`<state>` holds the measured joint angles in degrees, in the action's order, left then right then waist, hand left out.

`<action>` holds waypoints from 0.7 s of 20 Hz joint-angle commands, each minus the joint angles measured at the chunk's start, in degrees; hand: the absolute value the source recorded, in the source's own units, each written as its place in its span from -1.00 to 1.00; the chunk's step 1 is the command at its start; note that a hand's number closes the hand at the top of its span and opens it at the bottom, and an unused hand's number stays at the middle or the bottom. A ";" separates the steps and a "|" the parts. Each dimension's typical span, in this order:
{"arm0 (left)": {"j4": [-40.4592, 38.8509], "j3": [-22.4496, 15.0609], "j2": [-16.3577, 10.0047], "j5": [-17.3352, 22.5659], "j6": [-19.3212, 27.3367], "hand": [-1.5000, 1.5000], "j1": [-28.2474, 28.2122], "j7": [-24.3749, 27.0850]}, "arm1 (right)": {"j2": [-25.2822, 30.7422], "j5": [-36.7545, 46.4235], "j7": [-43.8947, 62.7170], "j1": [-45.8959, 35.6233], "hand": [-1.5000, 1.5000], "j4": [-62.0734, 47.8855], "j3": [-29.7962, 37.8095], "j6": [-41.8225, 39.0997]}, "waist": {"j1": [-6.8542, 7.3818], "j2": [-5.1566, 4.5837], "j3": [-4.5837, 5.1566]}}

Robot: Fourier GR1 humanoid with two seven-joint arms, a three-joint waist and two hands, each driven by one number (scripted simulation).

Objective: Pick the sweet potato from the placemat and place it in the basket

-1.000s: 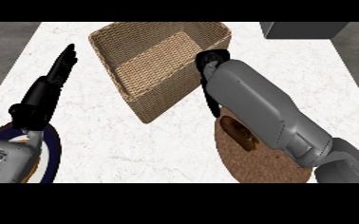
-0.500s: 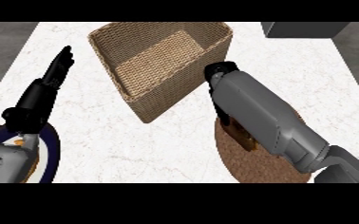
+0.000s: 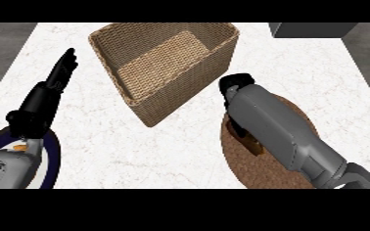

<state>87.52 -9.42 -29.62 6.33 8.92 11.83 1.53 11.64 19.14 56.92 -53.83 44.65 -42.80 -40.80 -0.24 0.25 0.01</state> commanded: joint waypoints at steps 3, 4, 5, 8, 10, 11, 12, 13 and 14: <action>0.43 0.45 1.70 -1.63 -0.33 0.00 1.30 -1.67 | 0.94 3.31 8.27 6.40 -1.00 8.57 -0.10 -1.86 | -0.48 0.05 0.00; -1.43 3.31 0.29 -0.52 -2.47 0.00 1.39 0.45 | -0.74 6.10 3.83 6.43 -1.00 4.03 -0.22 1.29 | 0.27 -0.24 -0.01; -0.51 1.59 1.54 -1.64 -2.26 0.00 1.42 -0.89 | 1.41 5.77 4.95 6.55 -1.00 6.97 1.02 -1.39 | 0.01 -0.13 -0.01; -0.13 1.56 2.98 -3.81 -0.95 0.00 1.82 -1.37 | 0.98 9.46 1.36 7.01 -1.00 4.47 1.80 1.54 | 0.28 -0.27 -0.02; -1.60 4.11 1.99 -2.09 -4.34 0.00 -0.35 1.74 | 0.92 11.02 1.47 9.17 -1.00 6.06 3.04 1.94 | 0.27 -0.24 0.00; 2.55 3.75 2.03 -2.72 -3.11 0.00 -4.31 2.12 | 0.66 11.00 2.44 10.76 -1.00 5.99 3.30 2.06 | 0.49 -0.15 -0.01; 0.30 3.64 2.98 -2.48 -4.05 0.00 1.91 -2.68 | 2.18 11.53 0.66 10.01 -1.00 6.81 4.20 -0.54 | 0.14 -0.21 -0.02; -2.49 4.38 3.38 -3.94 -4.31 0.00 0.38 2.37 | 1.52 11.80 1.35 9.07 -1.00 7.92 6.06 -1.38 | 0.18 -0.22 0.00; 2.84 4.08 2.43 -3.44 -4.24 0.00 -1.34 -2.67 | 0.80 11.95 4.43 12.58 -1.00 10.92 5.34 -1.09 | 0.15 -0.06 -0.01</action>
<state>88.11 -5.88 -27.46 3.77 5.36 11.41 1.12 13.33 29.53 54.52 -44.52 51.84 -38.96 -40.14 -0.02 0.12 0.02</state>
